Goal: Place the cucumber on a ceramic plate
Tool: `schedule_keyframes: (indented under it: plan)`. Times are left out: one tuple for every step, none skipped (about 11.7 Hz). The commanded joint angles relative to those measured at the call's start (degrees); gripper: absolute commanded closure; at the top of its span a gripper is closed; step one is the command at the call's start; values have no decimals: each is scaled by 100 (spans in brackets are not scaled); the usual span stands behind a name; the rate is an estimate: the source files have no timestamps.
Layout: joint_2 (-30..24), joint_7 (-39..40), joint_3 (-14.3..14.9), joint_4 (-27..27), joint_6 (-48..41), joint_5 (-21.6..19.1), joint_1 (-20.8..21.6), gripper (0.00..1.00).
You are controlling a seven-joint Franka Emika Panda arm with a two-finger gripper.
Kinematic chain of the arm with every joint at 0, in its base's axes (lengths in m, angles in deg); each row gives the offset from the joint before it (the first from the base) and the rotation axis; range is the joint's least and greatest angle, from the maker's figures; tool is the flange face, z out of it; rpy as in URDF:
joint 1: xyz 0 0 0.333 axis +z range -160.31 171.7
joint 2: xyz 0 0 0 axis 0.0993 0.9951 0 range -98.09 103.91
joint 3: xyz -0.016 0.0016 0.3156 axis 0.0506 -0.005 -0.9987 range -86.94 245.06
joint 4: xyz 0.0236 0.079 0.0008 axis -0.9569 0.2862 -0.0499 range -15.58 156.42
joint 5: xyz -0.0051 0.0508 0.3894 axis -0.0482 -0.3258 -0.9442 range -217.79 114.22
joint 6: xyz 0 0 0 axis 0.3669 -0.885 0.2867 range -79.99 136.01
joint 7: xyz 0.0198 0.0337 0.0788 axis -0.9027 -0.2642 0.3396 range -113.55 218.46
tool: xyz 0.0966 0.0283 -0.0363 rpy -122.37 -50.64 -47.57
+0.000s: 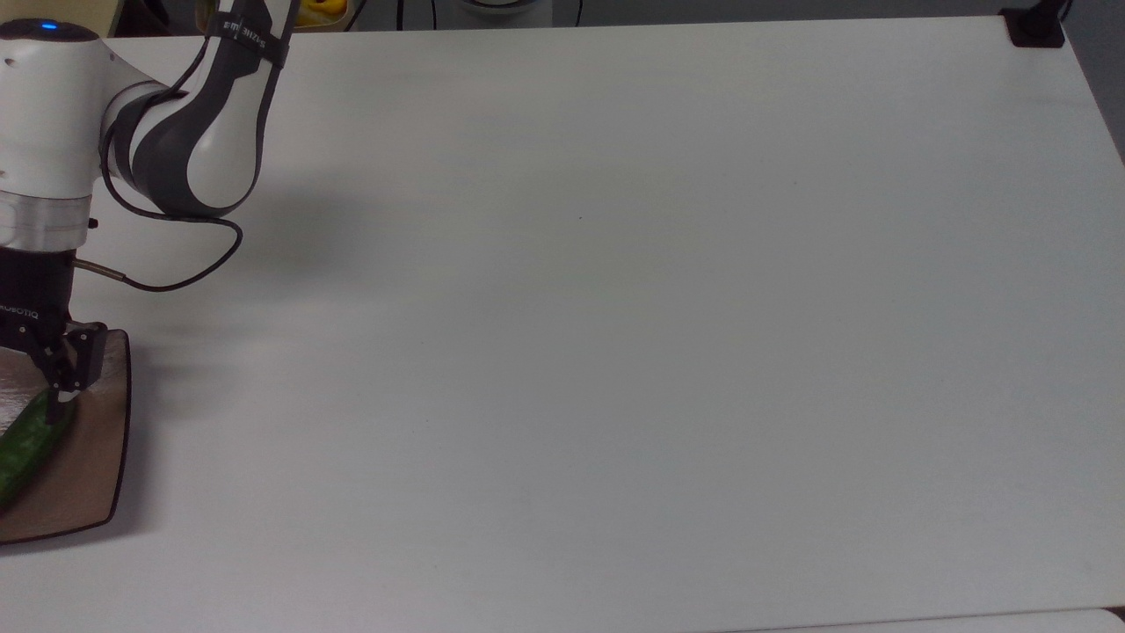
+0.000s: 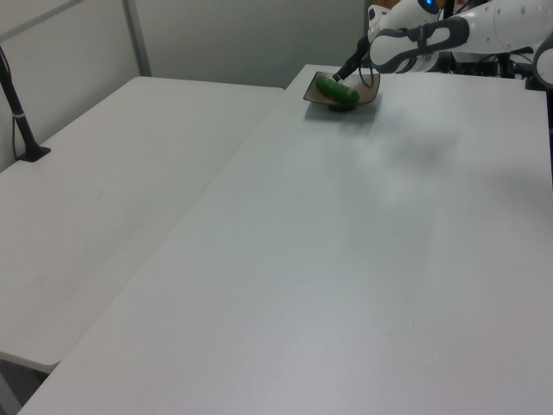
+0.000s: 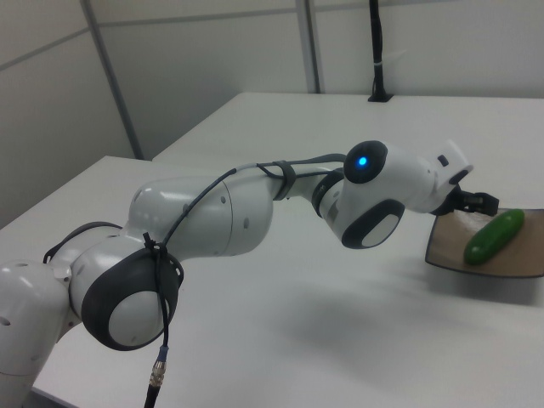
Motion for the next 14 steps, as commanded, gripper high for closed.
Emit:
schedule_keyframes:
  plan:
    - [-595,-36,28,543,-9,-2,55,0]
    - [-1059,-27,28,1015,-88,163,55,0]
    - [-1411,-27,28,1368,-211,313,55,0]
    - [-1746,-27,71,1598,-560,341,46,0]
    - [-2045,-18,89,1748,-998,341,29,0]
    - [-2335,-9,194,1915,-1473,341,37,0]
    - [-2651,-35,325,2039,-2034,341,98,0]
    - [-2941,-62,370,2083,-2823,341,134,0]
    - [-3197,-71,379,2075,-3579,350,125,0]
    - [-3460,-210,432,2075,-4170,367,143,0]
    - [-3715,-446,571,2075,-4715,428,308,0]
    - [-3979,-901,686,2049,-5512,751,545,0]
    - [-4182,-1280,670,2040,-6042,1215,712,0]
    - [-4384,-1597,661,2066,-6526,1707,1010,0]
